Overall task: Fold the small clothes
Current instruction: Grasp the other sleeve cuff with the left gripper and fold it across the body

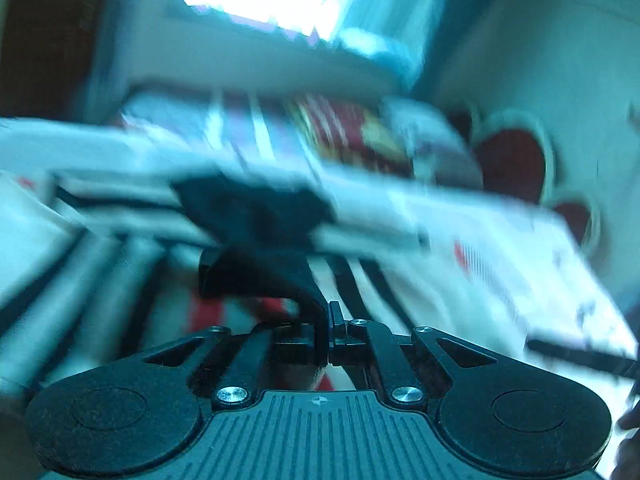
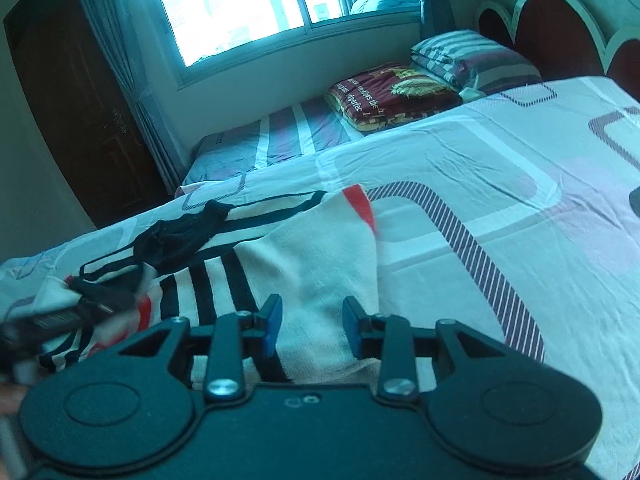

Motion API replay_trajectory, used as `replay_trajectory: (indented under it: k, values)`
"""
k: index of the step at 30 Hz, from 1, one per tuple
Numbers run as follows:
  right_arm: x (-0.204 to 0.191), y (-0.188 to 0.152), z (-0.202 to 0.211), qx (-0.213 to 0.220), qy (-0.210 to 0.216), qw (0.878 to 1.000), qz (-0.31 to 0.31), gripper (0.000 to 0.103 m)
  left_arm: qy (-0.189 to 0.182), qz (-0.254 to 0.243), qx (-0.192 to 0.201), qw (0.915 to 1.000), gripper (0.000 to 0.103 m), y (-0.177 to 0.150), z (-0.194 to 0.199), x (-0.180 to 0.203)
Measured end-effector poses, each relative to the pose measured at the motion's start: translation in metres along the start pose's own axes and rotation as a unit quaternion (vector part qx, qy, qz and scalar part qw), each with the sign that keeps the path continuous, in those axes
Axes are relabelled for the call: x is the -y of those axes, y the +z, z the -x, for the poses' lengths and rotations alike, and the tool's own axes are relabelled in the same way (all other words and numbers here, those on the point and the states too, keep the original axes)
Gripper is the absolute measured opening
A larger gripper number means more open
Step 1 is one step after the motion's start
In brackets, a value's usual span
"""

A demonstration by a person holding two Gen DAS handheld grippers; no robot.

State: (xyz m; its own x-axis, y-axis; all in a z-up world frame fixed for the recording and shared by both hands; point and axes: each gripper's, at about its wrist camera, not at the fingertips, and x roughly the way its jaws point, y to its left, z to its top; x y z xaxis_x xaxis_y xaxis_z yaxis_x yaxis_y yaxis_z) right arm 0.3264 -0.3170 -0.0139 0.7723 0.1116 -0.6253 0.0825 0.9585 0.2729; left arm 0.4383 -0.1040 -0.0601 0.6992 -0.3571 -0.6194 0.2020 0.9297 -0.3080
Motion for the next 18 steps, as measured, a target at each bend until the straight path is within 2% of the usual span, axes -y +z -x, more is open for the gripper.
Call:
replay_trajectory:
  k: [2,3,4,8,9,11,14,18]
  values:
    - [0.004,0.001,-0.002,-0.006,0.021,1.0,-0.011,0.039,0.011,-0.033,-0.004,0.9994,0.029,-0.008,-0.002,0.021]
    - [0.004,0.0,-0.003,-0.007,0.034,0.999,-0.015,0.042,-0.001,-0.041,0.004,0.9992,0.058,-0.011,0.007,0.023]
    - [0.003,0.0,-0.005,-0.007,0.046,0.999,-0.016,0.043,-0.008,-0.044,0.021,0.9988,0.065,-0.011,0.021,0.024]
    - [-0.014,-0.004,-0.018,-0.023,0.096,0.995,-0.027,0.043,0.025,-0.054,0.056,0.9966,0.065,-0.025,0.096,-0.013]
    - [-0.022,-0.006,-0.022,-0.028,0.102,0.994,-0.022,0.043,0.047,-0.055,0.064,0.9953,0.065,-0.031,0.112,-0.024]
    - [-0.036,-0.01,-0.032,-0.042,0.113,0.993,-0.012,0.043,0.11,-0.07,0.07,0.9891,0.055,-0.044,0.139,-0.053]
    - [-0.045,-0.015,-0.047,-0.059,0.113,0.992,-0.019,0.044,0.166,-0.057,0.055,0.9829,0.052,-0.054,0.157,-0.097]
    - [-0.044,-0.02,-0.066,-0.083,0.12,0.986,-0.078,0.046,0.191,-0.051,0.029,0.9798,0.052,-0.057,0.146,-0.136]
